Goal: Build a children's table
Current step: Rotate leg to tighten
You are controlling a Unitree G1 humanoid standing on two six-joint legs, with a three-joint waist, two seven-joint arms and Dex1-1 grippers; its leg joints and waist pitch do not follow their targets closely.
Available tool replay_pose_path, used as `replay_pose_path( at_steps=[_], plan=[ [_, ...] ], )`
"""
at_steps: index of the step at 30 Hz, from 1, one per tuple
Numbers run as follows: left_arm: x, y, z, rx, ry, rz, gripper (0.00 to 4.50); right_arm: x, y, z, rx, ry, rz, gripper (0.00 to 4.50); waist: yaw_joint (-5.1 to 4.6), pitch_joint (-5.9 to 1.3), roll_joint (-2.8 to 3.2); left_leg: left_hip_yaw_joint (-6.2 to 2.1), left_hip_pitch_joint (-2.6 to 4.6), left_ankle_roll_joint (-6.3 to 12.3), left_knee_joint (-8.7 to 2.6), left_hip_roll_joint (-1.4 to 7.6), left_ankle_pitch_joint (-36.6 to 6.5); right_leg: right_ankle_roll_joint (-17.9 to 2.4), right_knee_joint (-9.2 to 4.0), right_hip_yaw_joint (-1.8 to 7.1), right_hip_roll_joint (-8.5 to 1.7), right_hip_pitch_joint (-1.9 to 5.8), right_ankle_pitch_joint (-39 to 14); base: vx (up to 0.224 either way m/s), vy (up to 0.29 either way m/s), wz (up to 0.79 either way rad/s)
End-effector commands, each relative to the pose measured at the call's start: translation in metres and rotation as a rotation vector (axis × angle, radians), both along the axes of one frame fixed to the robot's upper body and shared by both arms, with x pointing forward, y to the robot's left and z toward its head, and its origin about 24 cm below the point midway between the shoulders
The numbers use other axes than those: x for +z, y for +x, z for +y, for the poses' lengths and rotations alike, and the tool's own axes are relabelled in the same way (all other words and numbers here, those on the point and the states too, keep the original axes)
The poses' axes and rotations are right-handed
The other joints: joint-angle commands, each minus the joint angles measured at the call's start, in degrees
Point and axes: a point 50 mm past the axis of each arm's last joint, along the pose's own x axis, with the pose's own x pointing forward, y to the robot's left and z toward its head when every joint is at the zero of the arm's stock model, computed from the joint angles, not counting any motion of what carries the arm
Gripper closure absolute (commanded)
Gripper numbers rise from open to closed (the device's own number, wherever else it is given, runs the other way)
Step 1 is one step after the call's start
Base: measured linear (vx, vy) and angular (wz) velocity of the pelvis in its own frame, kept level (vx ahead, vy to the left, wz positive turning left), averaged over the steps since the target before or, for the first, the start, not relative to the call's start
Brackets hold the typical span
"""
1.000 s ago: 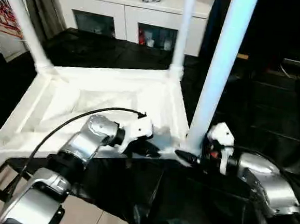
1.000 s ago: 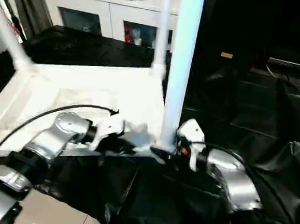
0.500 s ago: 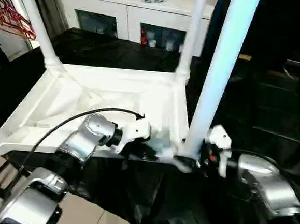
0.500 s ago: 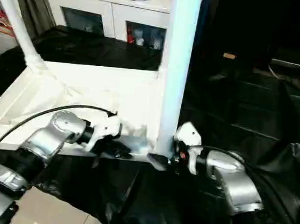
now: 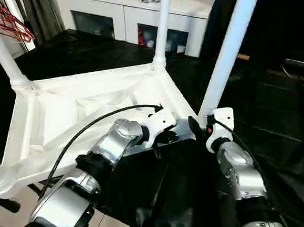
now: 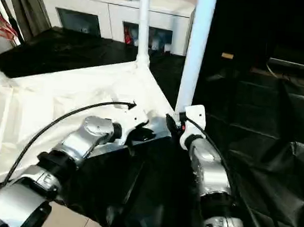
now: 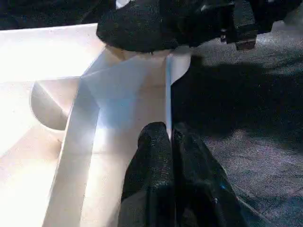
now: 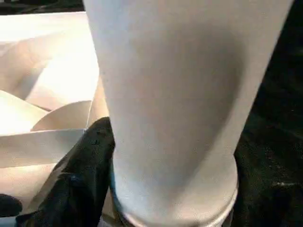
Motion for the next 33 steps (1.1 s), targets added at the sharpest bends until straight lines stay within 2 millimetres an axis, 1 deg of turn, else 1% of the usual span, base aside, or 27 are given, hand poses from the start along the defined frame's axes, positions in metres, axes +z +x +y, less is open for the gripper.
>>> replay_pose_path(
  at_steps=[1,2,3,4,6,8,9,10,12,13,14,15,16,18,19,20,21,23,24,25,26,27,28,29,30,32,33],
  plan=[
    [0.005,-0.007,-0.011,-0.082,-0.035,-0.012,4.5,-0.012,-0.008,0.021,0.118,0.053,0.06,0.88,0.02,-3.66,-0.51,-1.08,0.26,4.12,-4.17,2.79,-9.24,-11.6,-4.95,2.77,-4.97,3.08,-13.66,0.0,0.0,0.0],
    [0.004,-0.007,-0.01,-0.092,-0.036,-0.011,4.5,-0.011,-0.009,0.02,0.132,0.049,0.057,0.79,-0.1,-3.64,-0.61,-1.11,0.09,4.19,-4.18,2.78,-9.12,-11.64,-4.89,2.79,-4.94,3.17,-13.39,0.0,0.0,0.0],
    [0.004,-0.009,-0.009,-0.106,-0.036,-0.01,4.5,-0.01,-0.009,0.02,0.153,0.043,0.053,0.71,-0.16,-3.67,-0.53,-1.19,-0.06,4.21,-4.22,2.79,-8.79,-11.72,-4.77,2.72,-4.93,3.33,-12.75,0.0,0.0,0.0],
    [0.004,-0.01,-0.005,-0.125,-0.035,-0.007,4.5,-0.008,-0.01,0.019,0.196,0.025,0.042,0.71,-0.28,-3.79,-0.58,-1.1,0.02,4.48,-4.05,2.76,-8.07,-12.14,-4.65,2.8,-4.9,3.27,-11.31,0.0,0.0,0.0],
    [0.003,-0.012,0.001,-0.158,-0.032,0.001,4.5,-0.004,-0.014,0.017,0.285,0.002,0.02,0.71,-0.21,-3.85,-0.56,-1.07,-0.11,5.07,-3.93,2.8,-6.8,-12.81,-4.35,2.83,-4.89,3.43,-8.84,0.0,0.0,0.0],
    [0.004,-0.013,0.005,-0.178,-0.03,0.005,4.5,-0.002,-0.017,0.015,0.339,-0.004,0.016,0.71,-0.16,-3.84,-0.53,-0.99,-0.05,5.63,-3.86,2.82,-6.68,-13.23,-4.25,2.85,-4.83,3.4,-7.84,0.0,0.0,0.0],
    [0.004,-0.014,0.009,-0.201,-0.025,0.007,4.5,-0.001,-0.022,0.013,0.411,-0.017,0.014,0.71,-0.17,-3.87,-0.41,-1.03,0.02,5.78,-3.86,2.88,-6.7,-13.53,-4.22,2.8,-4.85,3.41,-7.54,0.0,0.0,0.0],
    [0.004,-0.015,0.012,-0.215,-0.022,0.009,4.5,0.0,-0.026,0.011,0.459,-0.027,0.015,0.71,-0.07,-3.85,-0.52,-0.95,0.1,6.07,-3.77,2.85,-7.03,-13.67,-4.24,2.81,-4.77,3.44,-7.43,0.0,0.0,0.0],
    [0.004,-0.017,0.017,-0.256,-0.009,0.017,4.5,0.001,-0.034,0.008,0.559,-0.04,0.031,0.71,0.07,-3.71,-0.47,-1.01,0.08,6.36,-3.92,3.07,-7.67,-13.61,-4.27,2.83,-4.83,3.43,-8.16,0.0,0.0,0.0],
    [0.004,-0.017,0.019,-0.265,-0.007,0.02,4.5,0.001,-0.036,0.007,0.578,-0.043,0.034,0.71,0.08,-3.6,-0.46,-0.99,0.13,6.17,-4.01,3.09,-8.48,-13.44,-4.47,2.82,-4.87,3.31,-9.68,0.0,0.0,0.0],
    [0.005,-0.019,0.024,-0.298,0.004,0.036,4.5,0.003,-0.043,0.004,0.649,-0.044,0.049,0.71,0.06,-3.53,-0.44,-0.95,0.21,5.95,-4.06,3.07,-9.17,-13.38,-4.64,2.82,-4.87,3.23,-10.85,0.0,0.0,0.0],
    [0.005,-0.02,0.027,-0.314,0.008,0.045,4.5,0.003,-0.046,0.002,0.681,-0.042,0.057,0.71,0.31,-3.46,-0.42,-1.02,0.35,5.68,-4.15,3.17,-10.15,-12.91,-4.76,2.85,-4.86,3.33,-12.72,0.0,0.0,0.0],
    [0.005,-0.022,0.03,-0.334,0.018,0.058,4.5,0.005,-0.049,0.001,0.715,-0.047,0.061,0.71,0.3,-3.32,-0.27,-0.97,0.38,5.34,-4.23,3.21,-10.95,-12.7,-4.93,2.88,-4.83,3.07,-14.12,0.0,0.0,0.0],
    [0.004,-0.024,0.036,-0.37,0.041,0.08,4.5,0.006,-0.054,-0.002,0.763,-0.059,0.073,0.71,0.4,-3.41,-0.51,-0.97,0.52,4.91,-4.29,3.3,-11.1,-12.44,-4.98,2.95,-4.84,2.96,-14.66,0.0,0.0,0.0],
    [0.004,-0.025,0.038,-0.382,0.05,0.088,4.5,0.006,-0.057,-0.003,0.785,-0.062,0.082,0.96,0.46,-3.4,-0.27,-1.04,0.39,4.75,-4.3,3.27,-10.93,-12.5,-4.86,2.95,-4.92,3.03,-14.65,0.0,0.0,0.0],
    [0.004,-0.025,0.04,-0.389,0.052,0.097,4.5,0.007,-0.058,-0.004,0.804,-0.065,0.087,0.96,0.42,-3.4,-0.34,-1.04,0.37,4.64,-4.31,3.25,-10.9,-12.49,-4.9,2.91,-4.9,3.08,-14.71,0.0,0.0,0.0],
    [0.003,-0.027,0.042,-0.407,0.059,0.109,4.5,0.007,-0.06,-0.005,0.83,-0.069,0.091,0.96,0.47,-3.41,-0.19,-1.02,0.45,4.52,-4.28,3.26,-10.98,-12.58,-4.91,2.88,-4.81,2.93,-14.6,0.0,0.0,0.0],
    [0.003,-0.027,0.043,-0.411,0.064,0.115,4.5,0.007,-0.061,-0.005,0.838,-0.072,0.094,1.15,0.54,-3.47,-0.39,-1.0,0.39,4.43,-4.24,3.22,-10.74,-12.63,-4.86,2.91,-4.86,3.04,-14.24,0.0,0.0,0.0],
    [0.003,-0.027,0.043,-0.418,0.066,0.12,4.5,0.008,-0.061,-0.005,0.846,-0.072,0.098,1.35,0.55,-3.52,-0.35,-1.07,0.29,4.45,-4.23,3.2,-10.02,-12.83,-4.72,2.88,-4.89,3.11,-13.45,0.0,0.0,0.0],
    [0.004,-0.027,0.043,-0.418,0.067,0.12,4.5,0.008,-0.062,-0.006,0.857,-0.073,0.103,1.35,0.54,-3.55,-0.57,-1.04,0.28,4.52,-4.2,3.19,-9.79,-12.87,-4.72,2.86,-4.9,3.13,-13.18,0.0,0.0,0.0],
    [0.004,-0.027,0.043,-0.418,0.067,0.12,4.5,0.008,-0.062,-0.006,0.857,-0.073,0.103,1.35,0.6,-3.61,-0.53,-1.05,0.25,4.59,-4.1,3.17,-9.36,-12.97,-4.59,2.87,-4.91,3.18,-12.63,0.0,0.0,0.0],
    [0.004,-0.026,0.044,-0.418,0.068,0.12,4.5,0.008,-0.063,-0.006,0.868,-0.073,0.109,1.54,0.64,-3.58,-0.58,-1.01,0.18,4.79,-4.09,3.17,-8.94,-13.07,-4.59,2.87,-4.93,3.17,-12.24,0.0,0.0,0.0],
    [0.004,-0.026,0.044,-0.419,0.069,0.12,4.5,0.008,-0.064,-0.005,0.875,-0.071,0.114,1.54,0.72,-3.59,-0.68,-1.02,0.16,4.96,-4.07,3.14,-8.53,-13.06,-4.53,2.84,-4.9,3.23,-12.01,0.0,0.0,0.0],
    [0.005,-0.027,0.044,-0.422,0.069,0.121,4.5,0.008,-0.064,-0.005,0.88,-0.068,0.118,1.69,0.78,-3.62,-0.59,-1.05,0.16,5.0,-4.08,3.19,-8.35,-13.05,-4.48,2.84,-4.95,3.22,-11.99,0.0,0.0,0.0],
    [0.005,-0.027,0.043,-0.419,0.066,0.12,4.5,0.008,-0.064,-0.004,0.882,-0.062,0.12,1.69,0.8,-3.65,-0.74,-1.01,0.2,5.08,-4.04,3.21,-8.21,-13.06,-4.48,2.83,-4.91,3.17,-11.78,0.0,0.0,0.0],
    [0.006,-0.026,0.042,-0.414,0.059,0.116,4.5,0.007,-0.064,-0.003,0.878,-0.057,0.121,1.75,0.9,-3.62,-0.7,-1.02,0.16,5.22,-4.05,3.22,-7.92,-13.24,-4.36,2.83,-4.91,3.13,-11.42,0.0,0.0,0.0],
    [0.007,-0.025,0.041,-0.395,0.044,0.112,4.5,0.005,-0.062,0.0,0.832,-0.052,0.108,1.76,0.92,-3.63,-0.7,-0.97,0.19,5.17,-4.01,3.19,-8.15,-13.15,-4.46,2.83,-4.99,3.11,-11.94,0.0,0.0,0.0]
  ],
)
